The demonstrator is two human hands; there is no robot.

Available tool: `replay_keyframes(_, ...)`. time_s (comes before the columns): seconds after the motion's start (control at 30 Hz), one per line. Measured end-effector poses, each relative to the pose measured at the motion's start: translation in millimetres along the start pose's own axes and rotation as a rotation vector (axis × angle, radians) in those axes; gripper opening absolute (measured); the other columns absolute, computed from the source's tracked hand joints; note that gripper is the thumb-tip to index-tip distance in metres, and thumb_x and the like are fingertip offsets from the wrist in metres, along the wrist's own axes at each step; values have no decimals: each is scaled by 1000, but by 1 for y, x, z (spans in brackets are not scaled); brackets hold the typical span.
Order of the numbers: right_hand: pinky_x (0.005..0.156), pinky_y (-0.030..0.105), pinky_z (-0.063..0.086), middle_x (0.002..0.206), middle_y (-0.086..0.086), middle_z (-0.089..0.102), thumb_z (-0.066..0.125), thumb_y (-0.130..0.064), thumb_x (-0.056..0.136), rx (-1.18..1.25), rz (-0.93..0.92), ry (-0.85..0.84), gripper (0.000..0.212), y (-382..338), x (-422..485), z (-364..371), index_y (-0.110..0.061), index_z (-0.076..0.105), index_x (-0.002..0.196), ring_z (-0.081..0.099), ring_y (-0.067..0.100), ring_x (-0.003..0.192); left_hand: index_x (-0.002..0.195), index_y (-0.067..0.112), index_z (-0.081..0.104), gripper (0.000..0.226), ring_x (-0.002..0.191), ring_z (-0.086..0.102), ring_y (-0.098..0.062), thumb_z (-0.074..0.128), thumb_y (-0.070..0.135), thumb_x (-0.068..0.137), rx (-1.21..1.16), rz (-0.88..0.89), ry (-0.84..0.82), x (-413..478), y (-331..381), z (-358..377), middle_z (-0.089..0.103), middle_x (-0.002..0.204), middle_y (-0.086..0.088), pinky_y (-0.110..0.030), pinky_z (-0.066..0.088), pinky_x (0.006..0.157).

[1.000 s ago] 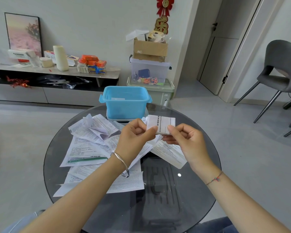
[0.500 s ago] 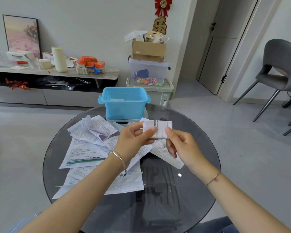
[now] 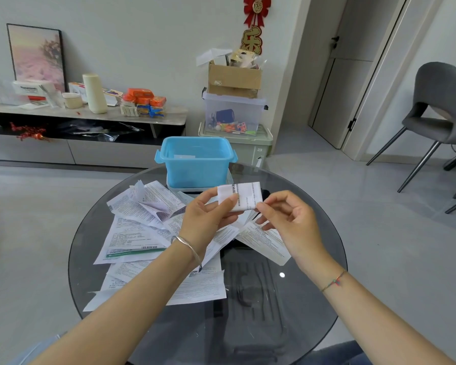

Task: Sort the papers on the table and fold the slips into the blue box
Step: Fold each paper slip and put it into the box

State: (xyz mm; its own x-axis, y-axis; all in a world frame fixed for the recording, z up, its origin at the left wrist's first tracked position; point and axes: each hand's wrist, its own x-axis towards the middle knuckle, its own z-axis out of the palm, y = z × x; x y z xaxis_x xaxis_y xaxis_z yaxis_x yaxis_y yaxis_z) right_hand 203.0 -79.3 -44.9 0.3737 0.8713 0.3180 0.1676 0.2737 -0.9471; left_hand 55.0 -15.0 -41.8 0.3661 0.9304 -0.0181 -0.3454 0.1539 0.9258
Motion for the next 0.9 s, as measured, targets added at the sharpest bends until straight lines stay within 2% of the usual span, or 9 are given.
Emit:
replay_keyframes(0.17,56,22,52,76,2,67,73,-4,78,-32,-54,-29,12,-1,0,-1,-7,63,84,63,13,60,110,12,64,20,75,71,-8,62,13,90,-104,-216,-57,2,0,-1,75,87,-1,-15,55,62)
replay_keyframes(0.27,58,21,48,71,-8,66,78,-8,75,-171,-193,-27,16,0,-2,-1,-19,66,76,58,10,61,96,8,64,8,61,69,-7,61,11,90,-226,-431,-82,0,1,-2,72,75,-4,-15,55,56)
replay_keyframes(0.37,59,22,45,69,-5,63,80,-12,73,-250,-334,-24,15,-2,-4,-1,-23,69,73,55,9,61,86,1,65,6,53,67,-10,63,7,87,-317,-550,-89,0,3,-2,70,71,-9,-16,54,53)
replay_keyframes(0.47,61,19,42,66,-1,56,81,-17,72,-268,-395,-44,11,-3,-5,-1,-19,70,73,49,11,61,94,-2,65,10,53,67,-11,63,5,87,-332,-586,-110,1,5,-5,69,73,-11,-16,54,54)
replay_keyframes(0.57,77,18,43,82,-11,58,76,-33,74,-395,-477,-49,15,-4,-3,-3,-22,67,77,54,10,80,102,2,64,15,51,66,-10,60,3,88,-283,-577,-102,3,8,-8,69,70,-11,-16,55,52)
replay_keyframes(0.67,95,22,43,107,-15,63,74,-35,76,-466,-498,-98,25,-6,-1,-8,-22,66,95,57,7,105,103,6,65,17,51,66,-10,59,0,88,-224,-586,-110,1,12,-8,69,69,-10,-17,55,53)
replay_keyframes(0.73,92,26,47,97,-20,67,75,-34,78,-535,-508,-162,23,-6,-2,-10,-23,72,98,62,3,96,105,9,65,20,52,67,-10,59,0,88,-177,-586,-111,1,14,-9,70,72,-9,-17,55,54)
replay_keyframes(0.8,80,15,47,87,-24,67,74,-31,78,-597,-519,-193,18,-5,-3,-11,-22,75,94,63,-4,83,106,10,65,20,52,67,-10,59,0,89,-147,-578,-100,0,15,-8,71,73,-10,-16,55,52)
replay_keyframes(0.9,72,3,43,84,-17,70,71,-28,80,-669,-584,-176,15,-4,-2,-12,-19,76,91,60,-10,77,103,11,66,19,51,66,-10,58,0,90,-118,-568,-76,-2,16,-7,71,69,-10,-16,55,51)
